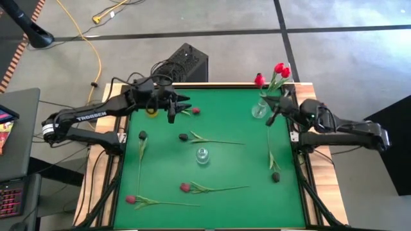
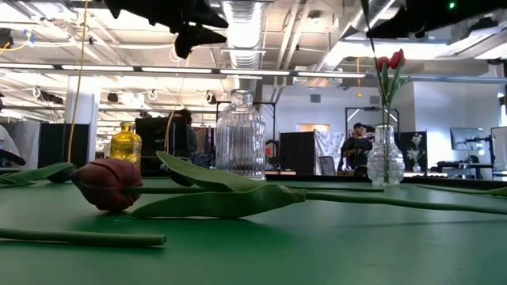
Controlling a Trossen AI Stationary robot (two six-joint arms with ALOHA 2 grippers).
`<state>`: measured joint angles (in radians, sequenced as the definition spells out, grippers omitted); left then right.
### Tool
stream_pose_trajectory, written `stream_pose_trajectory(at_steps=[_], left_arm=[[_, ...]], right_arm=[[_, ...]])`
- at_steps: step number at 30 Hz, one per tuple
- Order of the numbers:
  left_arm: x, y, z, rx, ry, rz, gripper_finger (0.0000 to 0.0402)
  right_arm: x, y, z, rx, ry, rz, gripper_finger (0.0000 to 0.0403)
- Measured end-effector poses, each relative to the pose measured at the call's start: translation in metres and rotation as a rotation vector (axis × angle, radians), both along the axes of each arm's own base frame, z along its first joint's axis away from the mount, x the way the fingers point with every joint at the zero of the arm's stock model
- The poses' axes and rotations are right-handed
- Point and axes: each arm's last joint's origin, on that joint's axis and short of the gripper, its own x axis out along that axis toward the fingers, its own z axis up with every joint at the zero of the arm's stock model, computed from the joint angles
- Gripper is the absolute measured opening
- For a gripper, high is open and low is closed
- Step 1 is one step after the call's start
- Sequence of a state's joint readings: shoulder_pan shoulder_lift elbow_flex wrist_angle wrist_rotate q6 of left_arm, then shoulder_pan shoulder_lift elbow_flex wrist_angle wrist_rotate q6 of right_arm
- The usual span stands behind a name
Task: Sort flowers into vase by color
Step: Put the red tulip into the right transparent vase
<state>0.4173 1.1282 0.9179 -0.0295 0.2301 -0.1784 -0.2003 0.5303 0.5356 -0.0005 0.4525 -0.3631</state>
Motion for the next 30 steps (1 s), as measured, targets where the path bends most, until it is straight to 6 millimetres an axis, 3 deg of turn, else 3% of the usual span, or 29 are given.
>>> stream_pose_trajectory(at_steps=[11, 20, 30], left_arm=[[0.000, -0.001, -0.021, -0.042, -0.024, -0.015, 0.0168], [0.000, -0.001, -0.024, -0.042, -0.020, -0.012, 0.0168], [0.000, -0.001, -0.024, -0.046, -0.020, -0.012, 0.0168]], right_arm=[[-0.004, -0.020, -0.027, 0.014, -0.042, -0.144, 0.0017], [-0.004, -0.024, -0.043, 0.097, -0.149, -0.172, 0.0018], [-0.005, -0.026, -0.048, 0.123, -0.136, -0.186, 0.0031]])
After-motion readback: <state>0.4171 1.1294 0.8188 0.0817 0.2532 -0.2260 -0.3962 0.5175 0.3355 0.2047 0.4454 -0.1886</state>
